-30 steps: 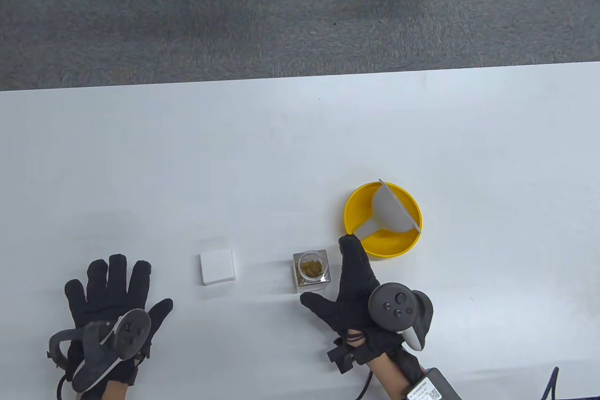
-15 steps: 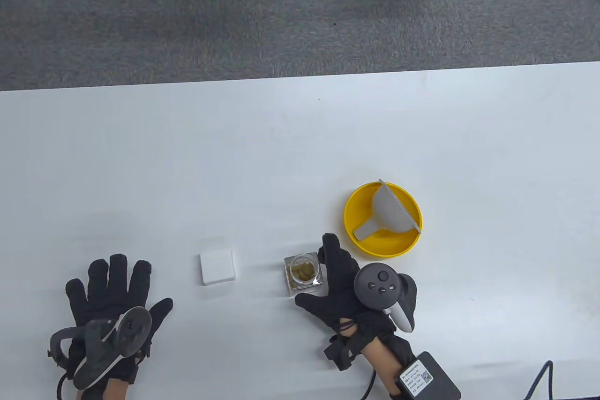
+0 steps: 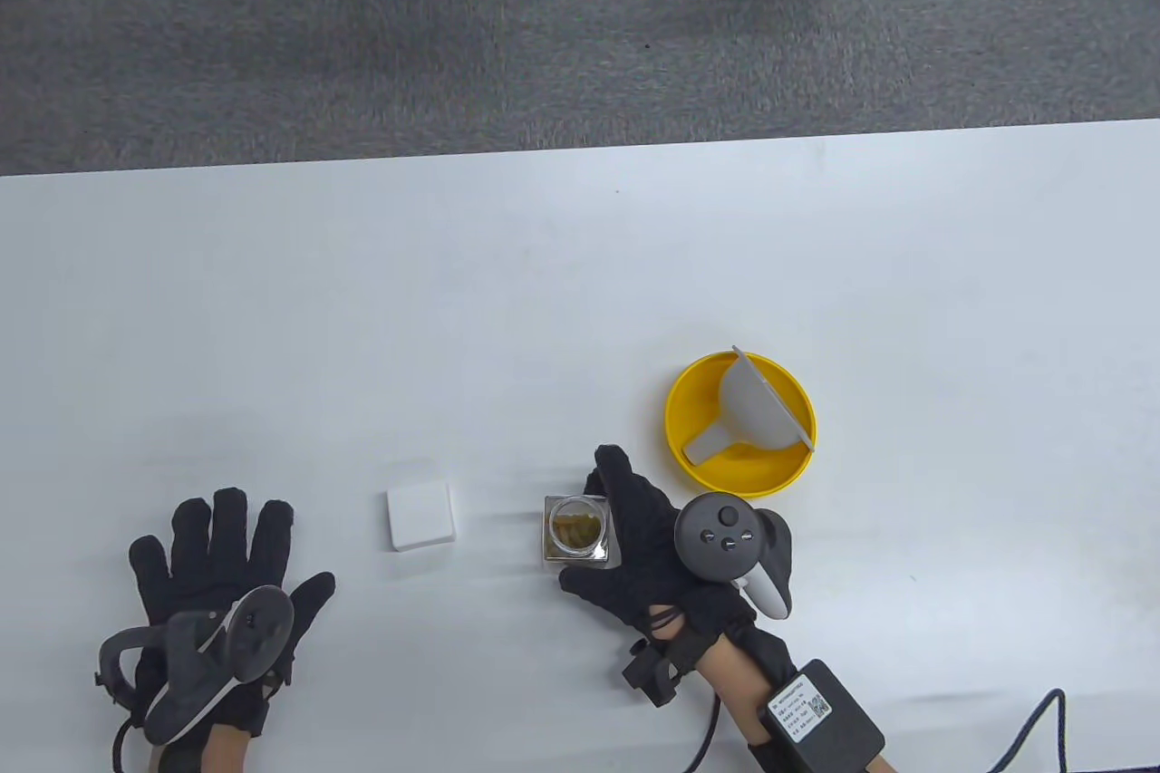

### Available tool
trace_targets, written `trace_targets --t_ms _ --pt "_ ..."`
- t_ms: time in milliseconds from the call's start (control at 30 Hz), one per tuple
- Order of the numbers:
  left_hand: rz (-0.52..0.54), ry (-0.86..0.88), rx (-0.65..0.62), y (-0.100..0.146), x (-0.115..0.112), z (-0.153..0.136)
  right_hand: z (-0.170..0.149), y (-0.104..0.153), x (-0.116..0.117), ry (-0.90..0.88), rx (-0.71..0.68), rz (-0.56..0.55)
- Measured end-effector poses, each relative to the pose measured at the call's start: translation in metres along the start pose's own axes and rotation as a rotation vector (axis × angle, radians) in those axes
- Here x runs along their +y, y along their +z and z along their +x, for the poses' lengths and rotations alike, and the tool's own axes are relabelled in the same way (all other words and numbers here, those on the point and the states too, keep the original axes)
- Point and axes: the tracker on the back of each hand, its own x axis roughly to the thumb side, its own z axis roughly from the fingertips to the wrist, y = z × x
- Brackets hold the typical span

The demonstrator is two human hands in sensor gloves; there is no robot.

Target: Transfer raisins through funnel into coffee jar

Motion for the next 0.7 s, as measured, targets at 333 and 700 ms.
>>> trace_targets --t_ms 333,700 --pt "-0.008 0.005 -0.023 -0.001 0.001 0.003 0.005 0.01 -0.014 -0.044 -0.023 0.0" --pt "-0.07 0.047 -0.063 -0.008 0.007 0.02 0.021 0.04 -0.047 -0.13 -0.125 0.02"
